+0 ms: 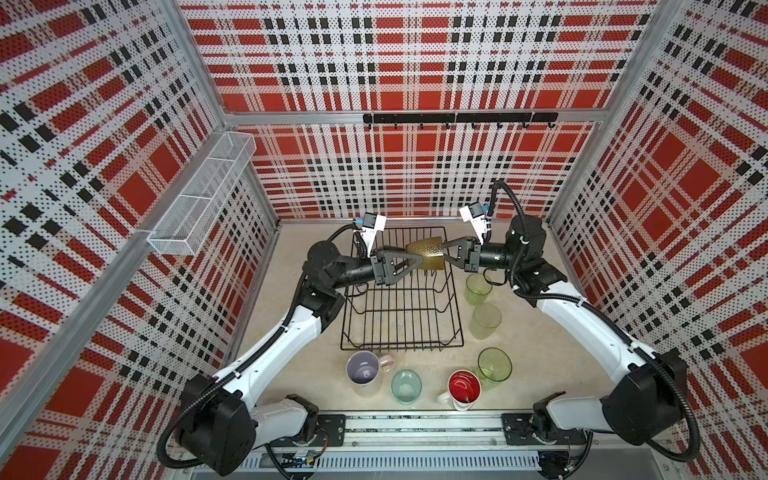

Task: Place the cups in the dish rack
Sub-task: 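Grasp the amber glass with the left gripper while the right gripper releases it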

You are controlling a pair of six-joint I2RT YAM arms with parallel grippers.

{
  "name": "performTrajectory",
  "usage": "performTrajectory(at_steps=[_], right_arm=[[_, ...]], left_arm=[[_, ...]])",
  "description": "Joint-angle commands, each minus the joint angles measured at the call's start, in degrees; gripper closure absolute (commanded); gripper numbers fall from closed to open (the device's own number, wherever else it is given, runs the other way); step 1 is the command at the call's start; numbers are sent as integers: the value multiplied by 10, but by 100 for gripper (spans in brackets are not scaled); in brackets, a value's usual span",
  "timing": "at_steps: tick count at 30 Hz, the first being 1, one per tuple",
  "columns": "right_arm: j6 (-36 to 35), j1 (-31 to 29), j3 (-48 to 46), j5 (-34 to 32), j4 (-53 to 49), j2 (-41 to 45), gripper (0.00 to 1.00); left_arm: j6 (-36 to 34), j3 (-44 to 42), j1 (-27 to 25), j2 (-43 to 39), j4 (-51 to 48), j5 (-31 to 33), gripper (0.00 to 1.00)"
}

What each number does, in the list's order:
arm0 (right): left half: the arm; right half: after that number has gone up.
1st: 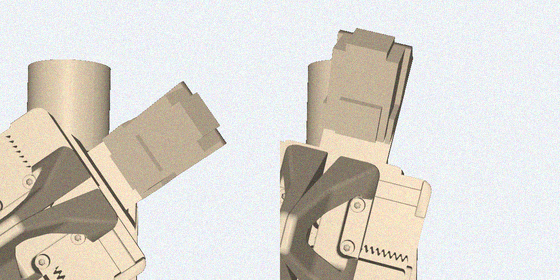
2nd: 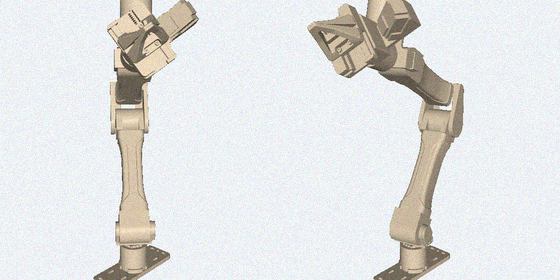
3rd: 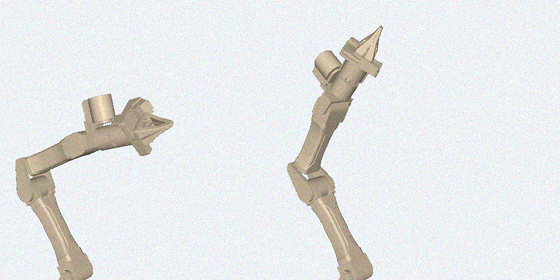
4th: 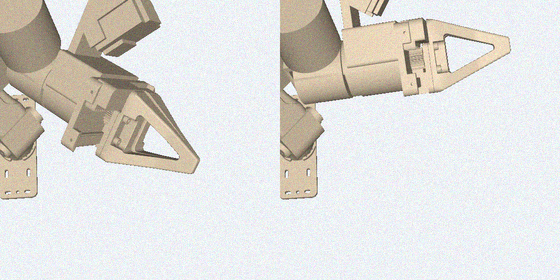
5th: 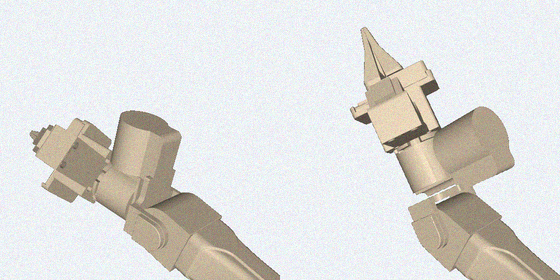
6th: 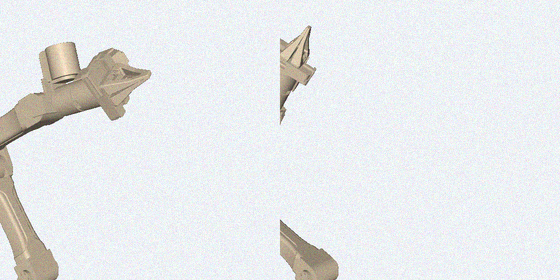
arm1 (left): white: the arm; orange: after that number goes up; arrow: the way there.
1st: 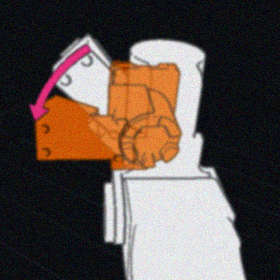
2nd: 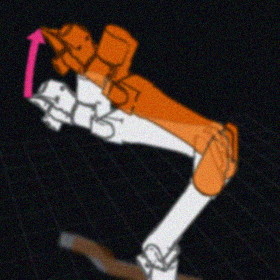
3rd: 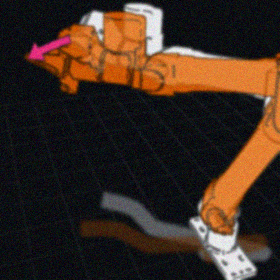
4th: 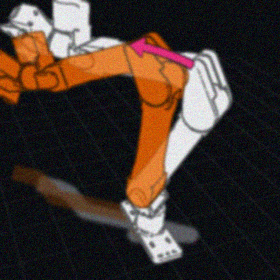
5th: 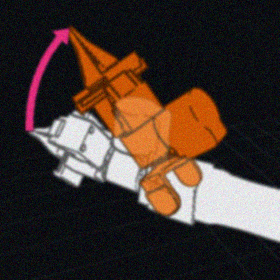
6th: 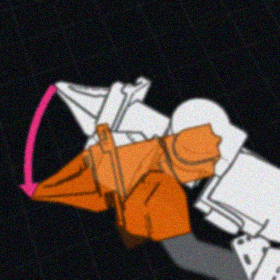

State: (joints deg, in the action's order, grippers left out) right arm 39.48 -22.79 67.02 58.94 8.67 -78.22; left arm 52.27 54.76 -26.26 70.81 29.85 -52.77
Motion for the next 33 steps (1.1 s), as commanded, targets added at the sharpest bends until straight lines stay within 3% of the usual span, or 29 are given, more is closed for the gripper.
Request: performTrajectory(at_steps=[1,18,23,27,33], right_arm=[[8,-9,17,8,24,-11,100],[-7,-18,21,-11,-8,-36,100],[-3,-18,19,-19,-8,-39,90],[-9,-18,24,-33,-23,-45,74],[-15,-15,36,-48,-41,-67,67]], left_arm=[[4,-6,-5,8,24,-25,12],[30,-19,0,25,62,-44,26],[38,-26,2,26,72,-38,29],[41,-36,9,28,75,-33,29],[41,-53,36,27,76,-23,36]])
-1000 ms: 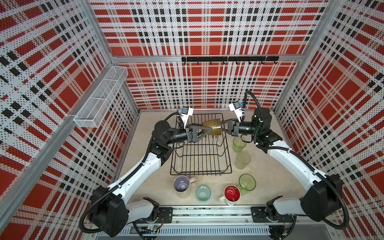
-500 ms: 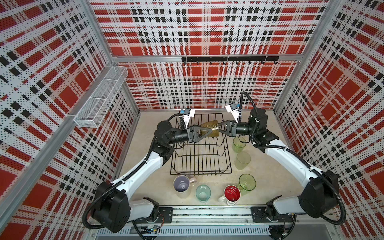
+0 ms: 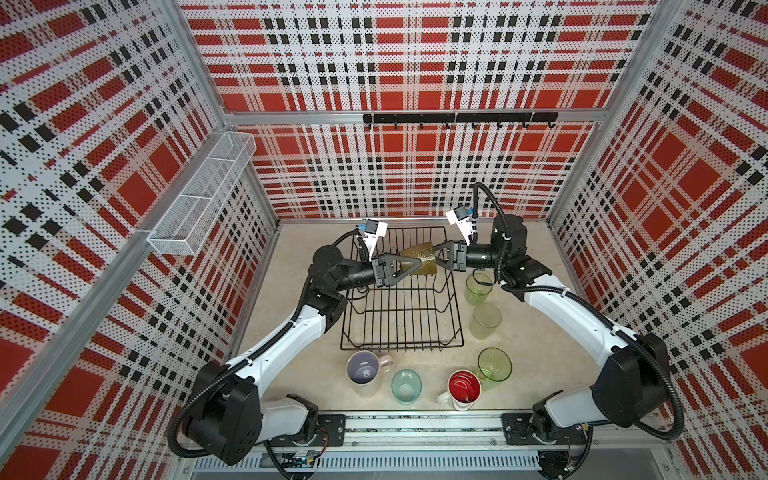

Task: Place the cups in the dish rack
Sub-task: 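Grasp the amber glass with the left gripper while the right gripper releases it, then lower the amber glass into the rack with the left gripper and release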

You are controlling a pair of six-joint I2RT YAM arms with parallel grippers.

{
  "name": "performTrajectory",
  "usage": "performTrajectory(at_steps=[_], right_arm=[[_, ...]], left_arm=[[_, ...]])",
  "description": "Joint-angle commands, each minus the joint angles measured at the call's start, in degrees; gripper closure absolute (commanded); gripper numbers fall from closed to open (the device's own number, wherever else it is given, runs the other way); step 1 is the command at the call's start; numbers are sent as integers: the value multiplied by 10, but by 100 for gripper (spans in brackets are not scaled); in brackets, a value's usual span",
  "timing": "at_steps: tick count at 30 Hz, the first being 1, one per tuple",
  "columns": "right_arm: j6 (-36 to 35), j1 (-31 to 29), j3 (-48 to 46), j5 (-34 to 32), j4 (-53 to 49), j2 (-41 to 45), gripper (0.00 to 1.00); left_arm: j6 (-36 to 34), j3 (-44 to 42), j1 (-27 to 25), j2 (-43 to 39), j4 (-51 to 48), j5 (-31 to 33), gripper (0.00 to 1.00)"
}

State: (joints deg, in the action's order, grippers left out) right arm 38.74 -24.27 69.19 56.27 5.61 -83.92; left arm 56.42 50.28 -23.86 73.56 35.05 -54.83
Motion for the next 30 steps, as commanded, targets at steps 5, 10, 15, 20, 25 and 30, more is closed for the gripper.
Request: performTrajectory(at_steps=[5,10,15,20,25,30], right_arm=[[0,14,12,-47,-14,-11,47],[13,48,-22,-105,-7,10,37],[-23,73,-56,-238,-68,41,29],[-60,80,-78,-347,-124,64,27],[-93,83,-107,-447,-147,107,26],[-122,86,-116,-521,-176,139,22]], left_arm=[[-4,-25,34,-4,26,7,37],[-47,-50,77,-7,-31,42,37],[-213,-20,78,-4,-253,158,39],[-306,34,50,17,-397,261,39],[-369,74,19,34,-511,387,38],[-395,98,-10,53,-583,479,39]])
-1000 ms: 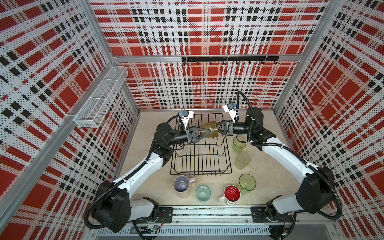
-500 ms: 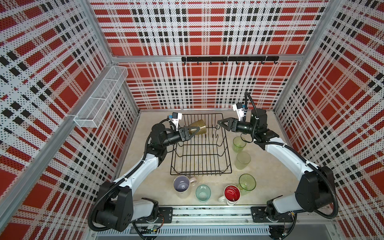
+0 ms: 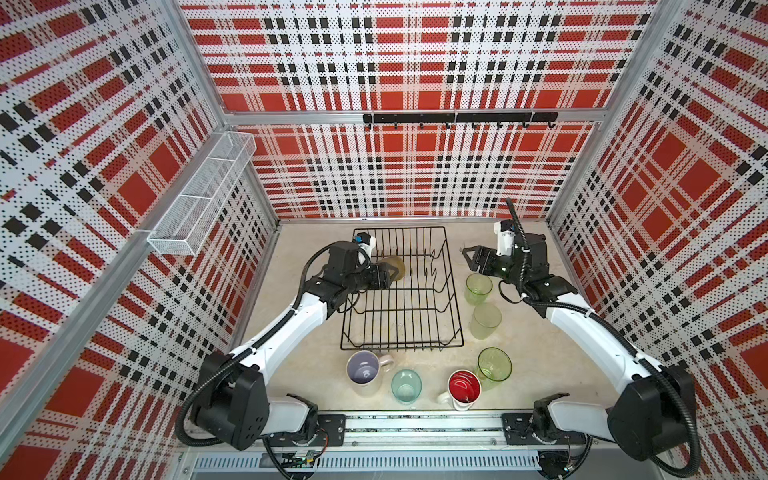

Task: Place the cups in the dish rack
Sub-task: 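Lower the amber glass into the rack with the left gripper and release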

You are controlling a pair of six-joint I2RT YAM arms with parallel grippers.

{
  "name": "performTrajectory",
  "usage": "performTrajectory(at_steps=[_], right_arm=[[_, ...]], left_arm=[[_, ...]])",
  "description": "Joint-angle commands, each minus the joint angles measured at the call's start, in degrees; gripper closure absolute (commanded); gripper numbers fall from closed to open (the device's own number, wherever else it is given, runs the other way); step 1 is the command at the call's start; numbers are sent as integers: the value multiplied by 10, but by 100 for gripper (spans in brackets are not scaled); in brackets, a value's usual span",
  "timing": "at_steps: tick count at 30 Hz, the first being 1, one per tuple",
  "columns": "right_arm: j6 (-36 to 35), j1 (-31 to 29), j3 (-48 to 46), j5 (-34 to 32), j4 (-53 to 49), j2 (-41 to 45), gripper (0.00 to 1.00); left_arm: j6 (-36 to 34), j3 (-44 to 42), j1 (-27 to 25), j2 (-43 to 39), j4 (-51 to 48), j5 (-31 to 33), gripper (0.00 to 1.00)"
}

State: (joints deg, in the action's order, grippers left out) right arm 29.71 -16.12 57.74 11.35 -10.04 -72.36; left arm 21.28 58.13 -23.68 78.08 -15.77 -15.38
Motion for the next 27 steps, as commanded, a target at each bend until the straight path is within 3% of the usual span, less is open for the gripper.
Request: performTrajectory(at_steps=[1,5,11,19,27], right_arm=[[-35,6,-2,-79,-22,27,21],[-38,8,-6,-108,-20,35,20],[-27,8,-16,-116,2,37,20],[-35,8,-5,-118,-17,35,19],[-35,9,6,-101,-34,26,18]], left_arm=[[-44,22,-16,10,-87,108,39],[-48,43,-26,29,-140,178,41],[-53,56,-43,67,-175,233,40],[-54,88,-49,141,-182,243,38],[-55,92,-51,156,-204,254,33]])
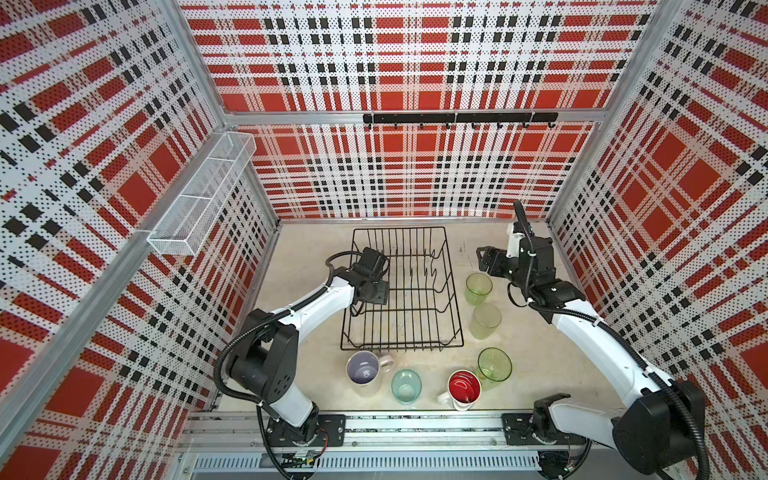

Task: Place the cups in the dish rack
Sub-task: 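Lower the amber glass into the rack with the left gripper and release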

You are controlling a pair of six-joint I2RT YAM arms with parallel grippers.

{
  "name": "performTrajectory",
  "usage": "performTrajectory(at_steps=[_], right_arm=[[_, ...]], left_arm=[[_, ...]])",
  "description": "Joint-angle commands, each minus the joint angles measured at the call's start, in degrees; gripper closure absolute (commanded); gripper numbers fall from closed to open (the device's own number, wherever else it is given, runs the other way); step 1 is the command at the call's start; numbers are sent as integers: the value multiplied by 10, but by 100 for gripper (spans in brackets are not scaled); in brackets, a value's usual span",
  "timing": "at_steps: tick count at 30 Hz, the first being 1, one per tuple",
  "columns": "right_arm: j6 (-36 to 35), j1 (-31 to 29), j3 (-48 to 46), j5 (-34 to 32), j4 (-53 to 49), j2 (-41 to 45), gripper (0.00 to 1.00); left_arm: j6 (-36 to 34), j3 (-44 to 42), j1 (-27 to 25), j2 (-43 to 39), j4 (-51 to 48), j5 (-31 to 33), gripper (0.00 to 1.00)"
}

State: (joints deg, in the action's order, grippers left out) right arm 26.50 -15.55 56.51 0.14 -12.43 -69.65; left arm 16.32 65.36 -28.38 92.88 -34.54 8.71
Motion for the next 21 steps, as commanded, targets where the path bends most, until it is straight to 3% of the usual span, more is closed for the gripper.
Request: performTrajectory(at_steps=[1,18,21], right_arm=[[-3,3,19,15,-12,-6,18],[9,3,23,16,-35,-13,18],[8,3,22,15,-36,-14,18]], left_arm=[[-6,20,-4,11,-18,13,33],[-15,56,-7,70,-29,3,30],[-14,60,-8,69,-28,4,25]])
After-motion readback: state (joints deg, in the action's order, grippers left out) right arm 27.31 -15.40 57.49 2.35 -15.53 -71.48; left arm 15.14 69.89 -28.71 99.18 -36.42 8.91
